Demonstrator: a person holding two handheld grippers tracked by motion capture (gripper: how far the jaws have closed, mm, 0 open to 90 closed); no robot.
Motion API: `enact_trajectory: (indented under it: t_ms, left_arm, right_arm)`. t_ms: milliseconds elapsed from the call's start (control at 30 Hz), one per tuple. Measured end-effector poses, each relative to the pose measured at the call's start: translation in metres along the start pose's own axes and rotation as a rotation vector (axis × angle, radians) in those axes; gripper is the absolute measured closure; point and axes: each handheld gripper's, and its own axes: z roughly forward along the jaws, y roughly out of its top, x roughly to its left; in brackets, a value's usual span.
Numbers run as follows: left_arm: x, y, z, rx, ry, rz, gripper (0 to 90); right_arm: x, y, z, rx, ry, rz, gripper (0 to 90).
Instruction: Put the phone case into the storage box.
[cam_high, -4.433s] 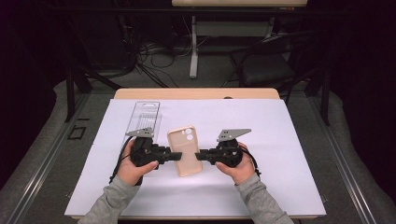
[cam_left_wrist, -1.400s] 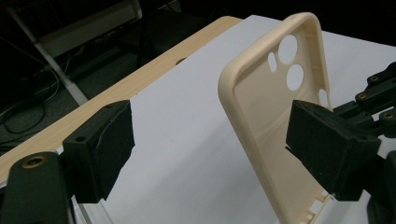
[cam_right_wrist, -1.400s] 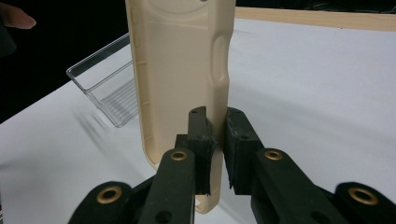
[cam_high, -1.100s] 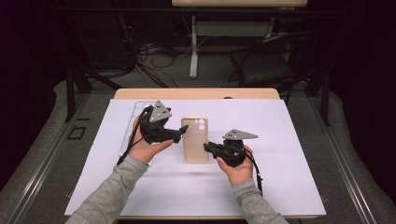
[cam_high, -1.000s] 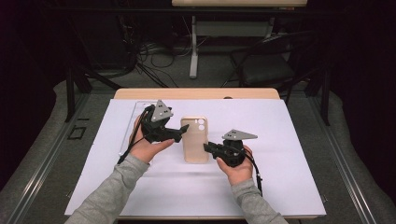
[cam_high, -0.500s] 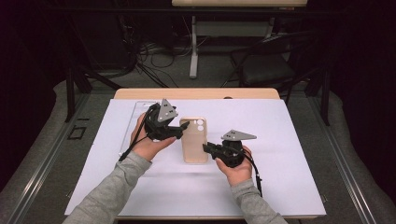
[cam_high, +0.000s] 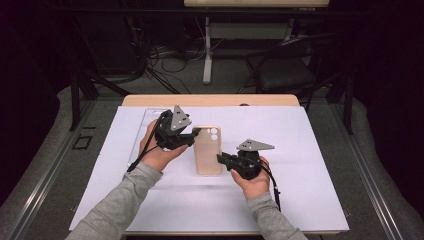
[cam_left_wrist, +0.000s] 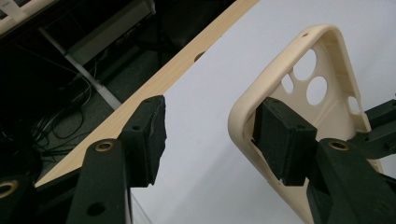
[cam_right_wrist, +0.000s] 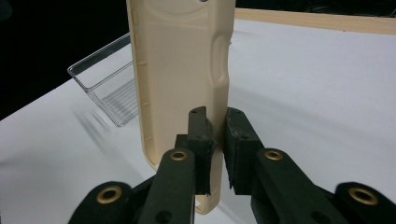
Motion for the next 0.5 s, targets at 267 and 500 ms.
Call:
enact_trajectory:
  t_ms: [267, 500]
  left_arm:
    - [-0.0016, 0.0006, -0.0005, 0.016, 0.0, 0.014, 49.5]
    - [-0.0021, 0.0006, -0.0019, 0.022, -0.011, 0.024, 52.8]
  right_arm:
    - [0.0007, -0.0001, 0.0002, -0.001, 0.001, -0.006, 82.3]
    - [0.0014, -0.0001, 0.0003, -0.003, 0.003, -0.007, 82.3]
